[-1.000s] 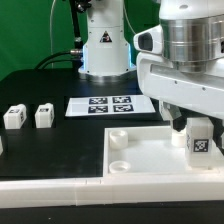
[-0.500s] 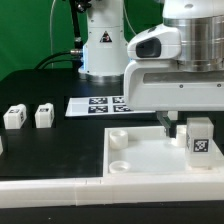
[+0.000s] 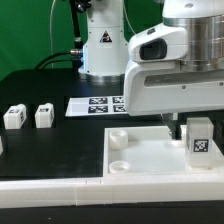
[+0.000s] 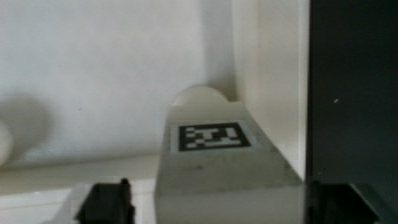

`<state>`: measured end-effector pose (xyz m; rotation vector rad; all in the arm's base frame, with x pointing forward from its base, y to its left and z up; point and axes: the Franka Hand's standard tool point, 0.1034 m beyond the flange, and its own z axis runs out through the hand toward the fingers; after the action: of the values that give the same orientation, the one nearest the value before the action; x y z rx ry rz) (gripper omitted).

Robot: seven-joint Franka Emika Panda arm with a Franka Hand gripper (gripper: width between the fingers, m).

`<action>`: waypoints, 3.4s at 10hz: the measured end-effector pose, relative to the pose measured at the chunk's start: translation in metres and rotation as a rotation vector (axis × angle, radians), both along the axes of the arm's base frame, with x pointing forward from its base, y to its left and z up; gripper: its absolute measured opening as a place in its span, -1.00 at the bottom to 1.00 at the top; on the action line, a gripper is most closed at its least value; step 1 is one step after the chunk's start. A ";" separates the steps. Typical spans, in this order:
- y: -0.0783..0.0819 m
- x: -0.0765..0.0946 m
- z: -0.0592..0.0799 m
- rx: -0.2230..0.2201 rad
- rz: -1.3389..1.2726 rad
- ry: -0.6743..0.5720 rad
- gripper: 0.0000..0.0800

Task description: Assemble one leg

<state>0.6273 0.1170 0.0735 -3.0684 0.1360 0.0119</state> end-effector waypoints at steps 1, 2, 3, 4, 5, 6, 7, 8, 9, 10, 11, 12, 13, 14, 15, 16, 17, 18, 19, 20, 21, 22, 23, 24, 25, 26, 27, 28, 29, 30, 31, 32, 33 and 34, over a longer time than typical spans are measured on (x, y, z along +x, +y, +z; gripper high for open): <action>-0.001 0.000 0.000 -0.001 -0.001 0.000 -0.27; -0.001 0.000 0.000 -0.001 -0.002 0.000 -0.27; -0.001 0.000 0.000 -0.001 -0.002 0.000 -0.27; -0.001 0.000 0.000 -0.001 -0.002 0.000 -0.27; -0.002 0.000 0.000 0.000 -0.019 0.001 -0.27; -0.001 0.000 0.000 0.001 -0.042 0.003 -0.27; -0.002 0.000 0.000 0.001 -0.151 0.006 -0.27; -0.002 0.000 -0.001 0.002 -0.268 0.000 -0.27; -0.003 0.000 -0.001 0.005 -0.414 -0.005 -0.27; -0.004 0.000 -0.001 0.007 -0.542 0.000 -0.27; -0.004 0.000 -0.001 0.013 -0.658 0.011 -0.27; -0.005 0.000 -0.001 0.021 -0.791 0.024 -0.27; -0.006 0.000 -0.002 0.027 -0.897 0.036 -0.26; -0.006 0.000 -0.002 0.033 -1.029 0.050 -0.26; -0.007 0.000 -0.002 0.036 -1.157 0.063 -0.26; -0.007 0.000 -0.002 0.038 -1.216 0.069 -0.26; -0.005 -0.001 -0.003 0.044 -1.365 0.086 -0.26; -0.004 -0.002 -0.003 0.043 -1.458 0.093 -0.27; -0.003 -0.002 -0.003 0.043 -1.496 0.097 -0.26; -0.002 -0.002 -0.003 0.043 -1.515 0.098 -0.26; -0.002 -0.002 -0.003 0.043 -1.506 0.098 -0.26; -0.002 -0.002 -0.004 0.042 -1.472 0.095 0.02; -0.002 -0.002 -0.004 0.042 -1.434 0.092 0.36; -0.001 -0.003 -0.004 0.041 -1.434 0.092 0.54; -0.002 -0.003 -0.004 0.039 -1.323 0.082 0.54; -0.002 -0.003 -0.005 0.038 -1.215 0.073 0.61; -0.002 -0.003 -0.005 0.037 -1.106 0.063 0.62; -0.001 -0.003 -0.005 0.035 -0.981 0.052 0.62; -0.002 -0.003 -0.005 0.034 -0.857 0.041 0.62; -0.002 -0.003 -0.005 0.030 -0.750 0.030 0.62; -0.002 -0.003 -0.005 0.028 -0.625 0.019 0.62; -0.001 -0.003 -0.005 0.019 -0.511 0.006 0.62; 0.000 -0.003 -0.005 0.010 -0.406 -0.004 0.62; 0.000 -0.002 -0.003 -0.005 -0.268 -0.018 0.62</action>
Offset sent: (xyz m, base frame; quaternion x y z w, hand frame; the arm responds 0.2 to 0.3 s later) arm 0.0000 0.0000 0.0000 0.0000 0.0000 0.0000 1.0000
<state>0.6256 0.1172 0.0701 -3.0264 0.5442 -0.0303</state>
